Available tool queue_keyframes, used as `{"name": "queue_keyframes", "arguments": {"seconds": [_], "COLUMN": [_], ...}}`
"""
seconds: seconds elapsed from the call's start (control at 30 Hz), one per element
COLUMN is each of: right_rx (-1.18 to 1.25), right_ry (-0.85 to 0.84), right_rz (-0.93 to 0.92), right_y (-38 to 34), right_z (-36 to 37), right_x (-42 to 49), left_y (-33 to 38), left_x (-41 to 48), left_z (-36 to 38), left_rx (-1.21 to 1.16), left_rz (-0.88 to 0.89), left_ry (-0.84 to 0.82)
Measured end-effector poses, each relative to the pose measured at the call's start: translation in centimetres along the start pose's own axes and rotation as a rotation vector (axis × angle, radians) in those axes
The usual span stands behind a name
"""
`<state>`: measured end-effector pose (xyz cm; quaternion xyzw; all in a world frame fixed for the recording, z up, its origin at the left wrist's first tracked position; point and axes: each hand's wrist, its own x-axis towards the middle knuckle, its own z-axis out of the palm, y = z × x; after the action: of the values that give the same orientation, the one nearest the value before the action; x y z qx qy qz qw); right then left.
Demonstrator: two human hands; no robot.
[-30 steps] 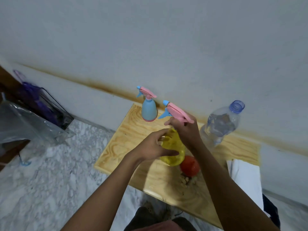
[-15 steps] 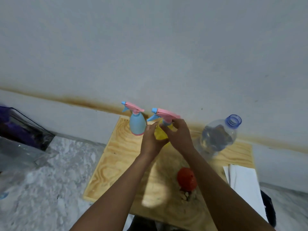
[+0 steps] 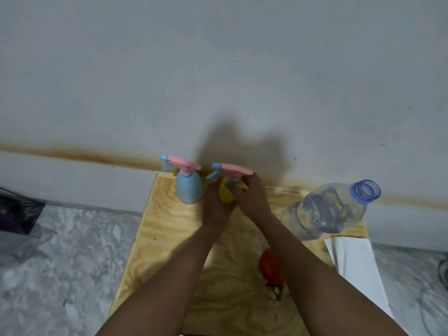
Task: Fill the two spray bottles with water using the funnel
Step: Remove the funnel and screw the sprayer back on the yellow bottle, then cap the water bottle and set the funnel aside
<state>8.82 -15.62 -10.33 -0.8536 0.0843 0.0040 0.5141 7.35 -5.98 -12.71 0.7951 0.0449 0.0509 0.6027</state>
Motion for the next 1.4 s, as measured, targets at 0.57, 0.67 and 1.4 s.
{"name": "queue_keyframes", "arguments": {"seconds": [0.57,0.67,1.4], "right_rx": [-0.116,-0.063,-0.373], "right_ry": [0.031,0.041,-0.075], "right_rz": [-0.095,-0.115,0.267], "right_y": [0.1,0.1,17.4], "right_z": [-1.6,-2.6,-16.6], "right_x": [-1.1,-2.8,-18.4], "left_y": [-2.4,-2.1,16.7], "left_x": [1.6,1.4,-11.1], "left_z": [0.0,-0.4,7.1], "left_rx": [0.126,0.160,0.101], "left_rz": [-0.080,-0.139,0.172], "left_ry": [-0.072,-0.129,-0.203]}}
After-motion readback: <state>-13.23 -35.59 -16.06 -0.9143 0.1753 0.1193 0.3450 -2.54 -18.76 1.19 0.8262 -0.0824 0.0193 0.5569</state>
